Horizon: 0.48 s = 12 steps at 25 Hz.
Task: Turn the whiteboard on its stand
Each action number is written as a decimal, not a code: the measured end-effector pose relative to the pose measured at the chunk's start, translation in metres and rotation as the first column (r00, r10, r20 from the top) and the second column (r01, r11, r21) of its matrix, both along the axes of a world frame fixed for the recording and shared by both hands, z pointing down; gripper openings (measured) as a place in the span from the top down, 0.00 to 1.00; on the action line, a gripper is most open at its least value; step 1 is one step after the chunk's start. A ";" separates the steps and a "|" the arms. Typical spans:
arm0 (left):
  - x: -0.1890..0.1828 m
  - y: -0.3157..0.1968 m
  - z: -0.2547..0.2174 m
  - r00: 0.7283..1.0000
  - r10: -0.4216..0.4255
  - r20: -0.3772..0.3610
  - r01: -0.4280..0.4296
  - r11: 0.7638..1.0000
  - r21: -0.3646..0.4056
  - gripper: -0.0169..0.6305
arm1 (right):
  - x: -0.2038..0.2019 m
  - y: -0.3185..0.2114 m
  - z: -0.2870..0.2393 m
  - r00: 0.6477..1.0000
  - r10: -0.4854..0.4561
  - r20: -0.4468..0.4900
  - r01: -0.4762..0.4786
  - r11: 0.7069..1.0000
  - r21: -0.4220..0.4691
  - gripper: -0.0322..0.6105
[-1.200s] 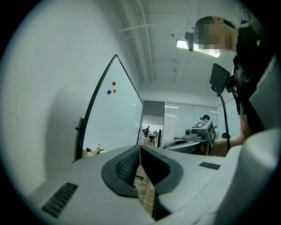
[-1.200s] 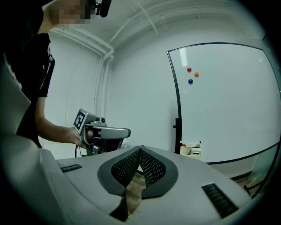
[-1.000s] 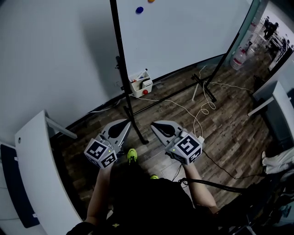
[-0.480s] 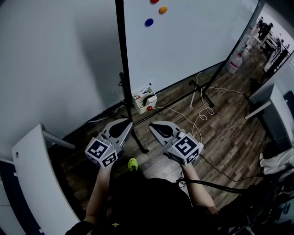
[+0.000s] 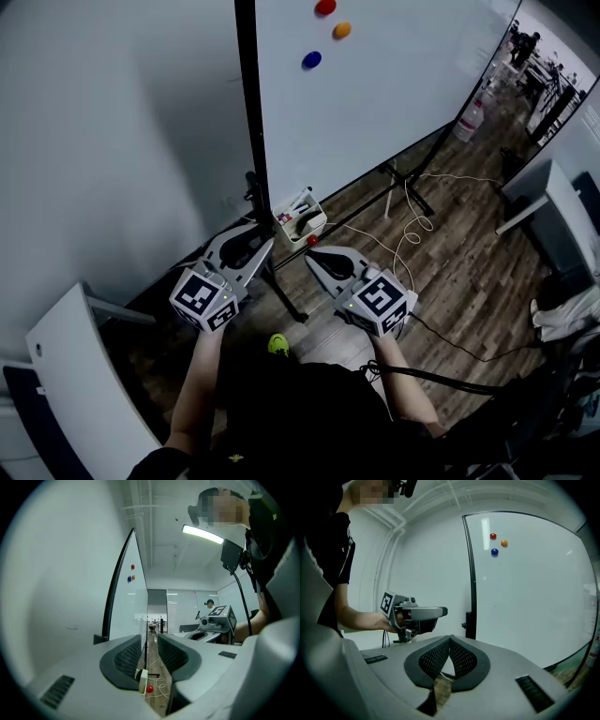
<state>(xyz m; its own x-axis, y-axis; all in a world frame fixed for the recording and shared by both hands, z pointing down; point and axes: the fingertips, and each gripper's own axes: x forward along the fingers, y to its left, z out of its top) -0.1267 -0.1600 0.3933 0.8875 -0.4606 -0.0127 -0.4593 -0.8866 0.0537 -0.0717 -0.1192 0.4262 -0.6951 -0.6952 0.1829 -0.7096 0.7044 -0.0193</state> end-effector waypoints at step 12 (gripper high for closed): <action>-0.005 -0.074 -0.046 1.000 0.006 0.028 -0.011 0.983 0.183 0.87 | -0.003 -0.032 -0.001 0.992 0.127 0.018 -0.127 0.992 0.018 0.91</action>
